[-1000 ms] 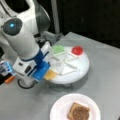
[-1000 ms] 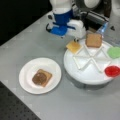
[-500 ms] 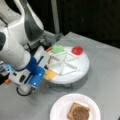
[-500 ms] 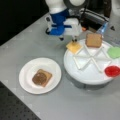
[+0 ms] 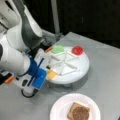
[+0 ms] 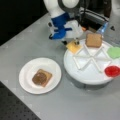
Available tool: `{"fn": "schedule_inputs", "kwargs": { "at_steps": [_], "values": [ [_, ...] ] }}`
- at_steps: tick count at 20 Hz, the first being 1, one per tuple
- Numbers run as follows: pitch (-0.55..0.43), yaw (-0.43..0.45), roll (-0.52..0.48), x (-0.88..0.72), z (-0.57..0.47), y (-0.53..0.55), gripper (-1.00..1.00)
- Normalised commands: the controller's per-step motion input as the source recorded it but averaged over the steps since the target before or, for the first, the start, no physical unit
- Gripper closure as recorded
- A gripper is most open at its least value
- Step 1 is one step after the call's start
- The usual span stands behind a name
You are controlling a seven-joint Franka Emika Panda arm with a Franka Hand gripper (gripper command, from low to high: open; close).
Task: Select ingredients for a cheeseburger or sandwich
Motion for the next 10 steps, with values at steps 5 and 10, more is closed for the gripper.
{"fn": "schedule_inputs", "kwargs": {
  "at_steps": [5, 10],
  "values": [
    [-0.080, -0.050, 0.136, -0.04, -0.05, 0.21, -1.00],
    [-0.079, -0.083, 0.114, -0.06, -0.04, 0.11, -1.00]
  ]
}}
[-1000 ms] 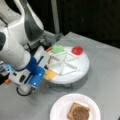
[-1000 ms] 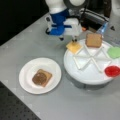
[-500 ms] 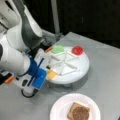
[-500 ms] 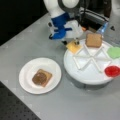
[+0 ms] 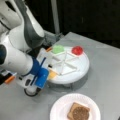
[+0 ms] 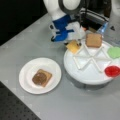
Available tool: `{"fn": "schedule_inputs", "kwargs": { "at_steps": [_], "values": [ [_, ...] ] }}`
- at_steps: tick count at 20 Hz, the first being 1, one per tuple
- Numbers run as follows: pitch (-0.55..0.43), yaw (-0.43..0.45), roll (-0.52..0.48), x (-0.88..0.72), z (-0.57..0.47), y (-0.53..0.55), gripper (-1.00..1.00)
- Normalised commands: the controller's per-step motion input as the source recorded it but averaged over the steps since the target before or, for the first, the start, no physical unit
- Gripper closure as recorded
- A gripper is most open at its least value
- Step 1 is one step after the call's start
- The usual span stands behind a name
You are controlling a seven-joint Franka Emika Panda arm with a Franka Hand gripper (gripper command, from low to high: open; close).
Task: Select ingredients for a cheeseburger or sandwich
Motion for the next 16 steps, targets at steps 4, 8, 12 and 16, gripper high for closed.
{"fn": "schedule_inputs", "kwargs": {
  "at_steps": [4, 8, 12, 16],
  "values": [
    [-0.078, -0.075, 0.194, -0.10, -0.04, 0.05, -1.00],
    [-0.082, -0.070, 0.311, -0.11, -0.02, -0.06, -1.00],
    [-0.115, -0.062, 0.381, -0.06, 0.00, -0.11, -1.00],
    [-0.114, -0.040, 0.326, 0.00, 0.00, -0.08, -1.00]
  ]
}}
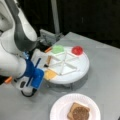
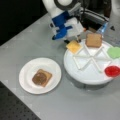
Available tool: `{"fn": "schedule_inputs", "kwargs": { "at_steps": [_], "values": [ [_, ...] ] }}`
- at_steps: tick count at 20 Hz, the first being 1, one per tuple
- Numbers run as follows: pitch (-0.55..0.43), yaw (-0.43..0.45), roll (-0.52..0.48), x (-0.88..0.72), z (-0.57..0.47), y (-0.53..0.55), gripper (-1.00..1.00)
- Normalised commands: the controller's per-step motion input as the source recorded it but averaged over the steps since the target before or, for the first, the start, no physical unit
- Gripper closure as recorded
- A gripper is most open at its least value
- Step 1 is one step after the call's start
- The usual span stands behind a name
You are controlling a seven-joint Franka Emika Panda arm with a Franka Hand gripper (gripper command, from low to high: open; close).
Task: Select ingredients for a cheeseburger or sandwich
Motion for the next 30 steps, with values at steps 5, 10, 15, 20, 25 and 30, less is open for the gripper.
{"fn": "schedule_inputs", "kwargs": {
  "at_steps": [5, 10, 15, 20, 25, 30],
  "values": [
    [-0.094, -0.006, 0.230, 0.05, -0.02, -0.02, -1.00],
    [-0.110, 0.014, 0.305, 0.08, -0.02, 0.01, -1.00],
    [-0.110, 0.031, 0.341, 0.10, -0.01, -0.04, -1.00],
    [-0.080, 0.030, 0.254, 0.14, -0.02, -0.14, -1.00],
    [-0.065, 0.048, 0.273, 0.20, -0.01, -0.20, -1.00],
    [-0.034, 0.088, 0.246, 0.25, -0.01, -0.20, -1.00]
  ]
}}
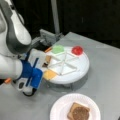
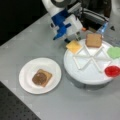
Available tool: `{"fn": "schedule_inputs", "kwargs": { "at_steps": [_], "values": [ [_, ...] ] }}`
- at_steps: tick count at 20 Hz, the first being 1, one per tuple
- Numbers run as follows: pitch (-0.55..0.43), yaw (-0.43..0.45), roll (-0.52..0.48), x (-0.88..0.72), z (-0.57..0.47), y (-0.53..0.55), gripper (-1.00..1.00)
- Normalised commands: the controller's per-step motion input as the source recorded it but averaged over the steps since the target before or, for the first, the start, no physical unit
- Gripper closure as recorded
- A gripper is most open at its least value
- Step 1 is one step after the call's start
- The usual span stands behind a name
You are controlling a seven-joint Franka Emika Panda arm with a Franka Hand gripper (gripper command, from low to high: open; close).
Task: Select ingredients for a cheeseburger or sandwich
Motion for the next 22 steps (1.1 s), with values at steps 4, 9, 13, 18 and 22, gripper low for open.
{"fn": "schedule_inputs", "kwargs": {
  "at_steps": [4, 9, 13, 18, 22],
  "values": [
    [-0.031, 0.099, 0.247, 0.28, -0.04, -0.16, -1.00],
    [-0.048, 0.090, 0.205, 0.32, -0.06, -0.13, -1.00],
    [-0.058, 0.092, 0.161, 0.29, -0.01, -0.10, 1.00],
    [-0.038, 0.074, 0.154, 0.21, 0.04, -0.05, 1.00],
    [-0.009, 0.054, 0.152, 0.16, 0.07, -0.03, 1.00]
  ]
}}
